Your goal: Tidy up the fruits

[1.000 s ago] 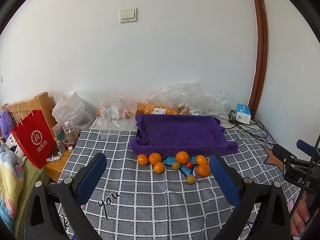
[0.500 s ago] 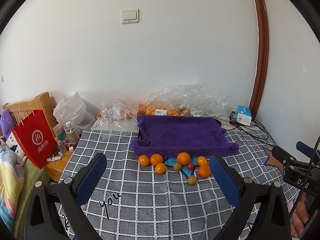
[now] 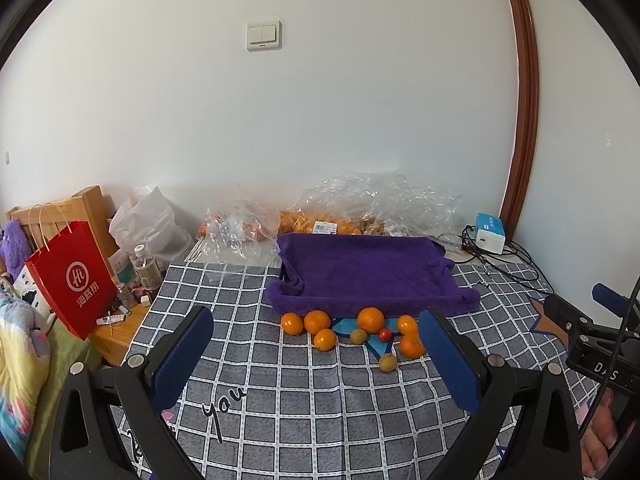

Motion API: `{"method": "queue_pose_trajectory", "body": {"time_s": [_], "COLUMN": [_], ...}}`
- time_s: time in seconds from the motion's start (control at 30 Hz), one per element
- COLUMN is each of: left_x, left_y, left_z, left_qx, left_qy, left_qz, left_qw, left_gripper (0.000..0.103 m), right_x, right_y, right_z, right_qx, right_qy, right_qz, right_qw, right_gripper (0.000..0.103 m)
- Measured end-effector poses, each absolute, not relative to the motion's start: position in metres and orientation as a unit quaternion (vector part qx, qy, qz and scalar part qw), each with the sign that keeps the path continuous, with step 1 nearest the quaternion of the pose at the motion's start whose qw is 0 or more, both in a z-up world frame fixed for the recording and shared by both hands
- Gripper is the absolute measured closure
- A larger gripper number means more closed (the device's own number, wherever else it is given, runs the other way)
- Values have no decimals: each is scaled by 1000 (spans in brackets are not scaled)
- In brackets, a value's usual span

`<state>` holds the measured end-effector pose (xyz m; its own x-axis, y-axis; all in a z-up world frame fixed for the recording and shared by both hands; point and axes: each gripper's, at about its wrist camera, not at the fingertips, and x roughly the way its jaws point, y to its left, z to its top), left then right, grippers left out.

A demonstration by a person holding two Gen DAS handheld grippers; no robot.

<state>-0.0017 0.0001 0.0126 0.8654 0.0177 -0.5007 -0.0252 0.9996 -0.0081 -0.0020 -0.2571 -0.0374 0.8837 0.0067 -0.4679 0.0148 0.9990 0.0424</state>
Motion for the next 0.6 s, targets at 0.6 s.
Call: {"method": "queue_pose_trajectory", "body": {"time_s": [0.6], "left_x": [23], "left_y": [18], "left_z": [-18], "left_qx": [-17], "left_qy": [278], "left_qz": [22], "left_qw": [960], "left_gripper": [0], "right_x": [32], "right_y": [-248], "right_z": [-68], "right_qx": [10], "right_qy": [260], "right_qz": [4], "right_qw": [966], "right_gripper": [0]}}
